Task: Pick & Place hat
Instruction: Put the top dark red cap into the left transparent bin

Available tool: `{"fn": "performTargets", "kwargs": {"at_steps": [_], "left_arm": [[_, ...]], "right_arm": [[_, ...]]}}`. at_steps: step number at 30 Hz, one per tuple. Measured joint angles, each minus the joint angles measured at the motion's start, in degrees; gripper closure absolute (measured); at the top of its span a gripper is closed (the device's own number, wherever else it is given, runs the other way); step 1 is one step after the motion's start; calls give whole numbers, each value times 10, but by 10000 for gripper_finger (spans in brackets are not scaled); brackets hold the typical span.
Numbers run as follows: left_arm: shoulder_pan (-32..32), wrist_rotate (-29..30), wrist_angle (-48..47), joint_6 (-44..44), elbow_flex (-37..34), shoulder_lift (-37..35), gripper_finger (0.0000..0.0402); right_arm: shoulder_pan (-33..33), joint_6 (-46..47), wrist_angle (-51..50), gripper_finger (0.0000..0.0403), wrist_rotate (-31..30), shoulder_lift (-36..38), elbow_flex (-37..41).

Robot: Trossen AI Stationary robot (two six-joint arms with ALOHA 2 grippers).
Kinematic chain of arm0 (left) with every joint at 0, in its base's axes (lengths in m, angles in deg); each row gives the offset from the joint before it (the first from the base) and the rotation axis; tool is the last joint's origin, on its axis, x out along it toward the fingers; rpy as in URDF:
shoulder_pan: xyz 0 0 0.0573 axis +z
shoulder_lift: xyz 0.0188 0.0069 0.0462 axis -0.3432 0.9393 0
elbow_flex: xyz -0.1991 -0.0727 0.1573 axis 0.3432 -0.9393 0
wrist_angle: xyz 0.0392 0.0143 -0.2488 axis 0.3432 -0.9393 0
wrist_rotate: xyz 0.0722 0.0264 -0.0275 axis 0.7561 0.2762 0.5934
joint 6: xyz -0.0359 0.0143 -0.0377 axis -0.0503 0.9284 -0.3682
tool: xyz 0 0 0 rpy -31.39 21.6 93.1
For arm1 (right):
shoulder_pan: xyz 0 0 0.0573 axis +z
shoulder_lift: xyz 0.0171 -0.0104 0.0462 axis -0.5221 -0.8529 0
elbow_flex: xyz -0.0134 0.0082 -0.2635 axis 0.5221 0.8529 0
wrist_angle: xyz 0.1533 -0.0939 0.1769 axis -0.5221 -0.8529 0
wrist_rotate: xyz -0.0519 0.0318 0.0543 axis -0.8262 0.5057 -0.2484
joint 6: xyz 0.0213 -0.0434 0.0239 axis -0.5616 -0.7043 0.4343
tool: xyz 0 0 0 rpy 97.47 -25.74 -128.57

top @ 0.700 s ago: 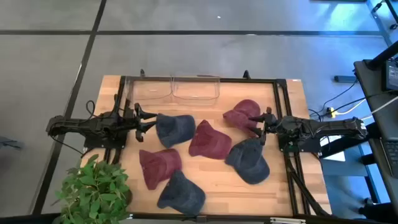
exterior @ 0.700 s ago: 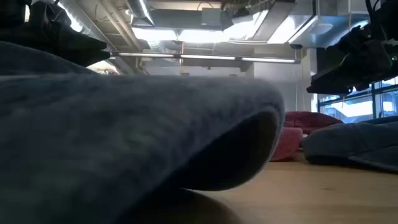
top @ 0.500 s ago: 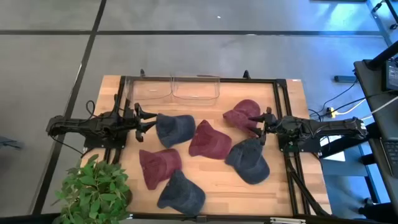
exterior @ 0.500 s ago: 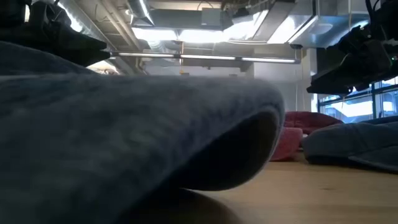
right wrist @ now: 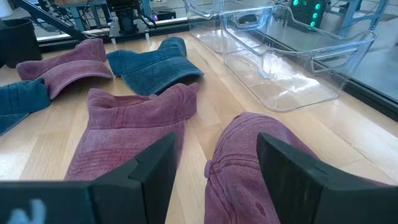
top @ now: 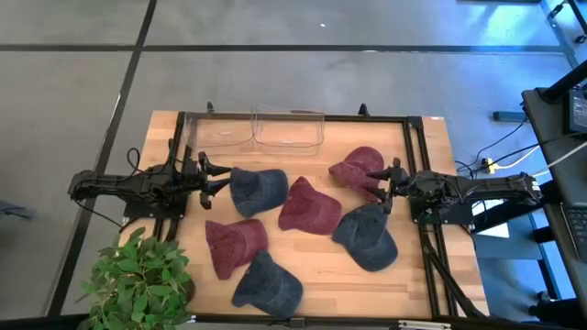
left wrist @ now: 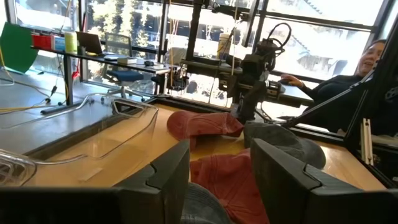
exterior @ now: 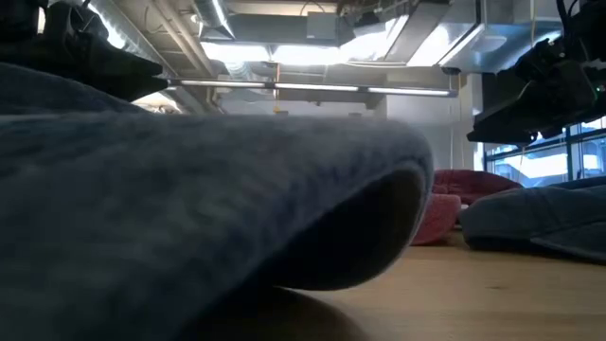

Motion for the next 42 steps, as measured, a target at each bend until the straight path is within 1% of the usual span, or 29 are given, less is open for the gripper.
{"fn": "performTargets", "kwargs": {"at_steps": [6, 11, 14, 15, 18, 20, 22, 25, 27, 29, 32, 35, 39, 42], "left_arm": [[0, -5, 0, -39, 0, 0, 237], [0, -1, 2, -44, 0, 0, 235], [0, -1, 7, -67, 0, 0, 237], [0, -1, 8, -78, 0, 0, 237], [0, 2, 8, -93, 0, 0, 236], [0, 18, 8, -72, 0, 0, 236], [0, 33, 8, -42, 0, 0, 236], [0, 53, 9, -30, 0, 0, 237], [0, 54, 9, -29, 0, 0, 237], [0, 56, 12, -30, 0, 0, 236], [0, 59, 29, -29, 0, 0, 236], [0, 64, 40, -29, 0, 2, 237], [0, 82, 41, -29, 0, 20, 236], [0, 88, 73, -35, 0, 51, 236]], "right_arm": [[0, 5, 0, 183, 5, 0, 0], [0, 15, -8, 183, 5, 0, 0], [0, 17, -13, 183, 1, -2, 0], [0, 24, -13, 183, -9, -2, 0], [0, 48, -12, 183, -67, -6, 0], [0, 58, -12, 183, -91, -13, -1], [0, 59, -15, 183, -94, -25, -4], [0, 59, -17, 183, -92, -59, -24], [0, 58, -41, 183, -91, -88, -47], [0, 62, -79, 183, -90, -121, -79], [0, 85, -165, 183, -84, -169, -137], [0, 103, -251, 183, -56, -219, -191], [-2, 108, -251, 183, -22, -278, -205], [-8, 109, -243, 183, -11, -322, -205]]}}
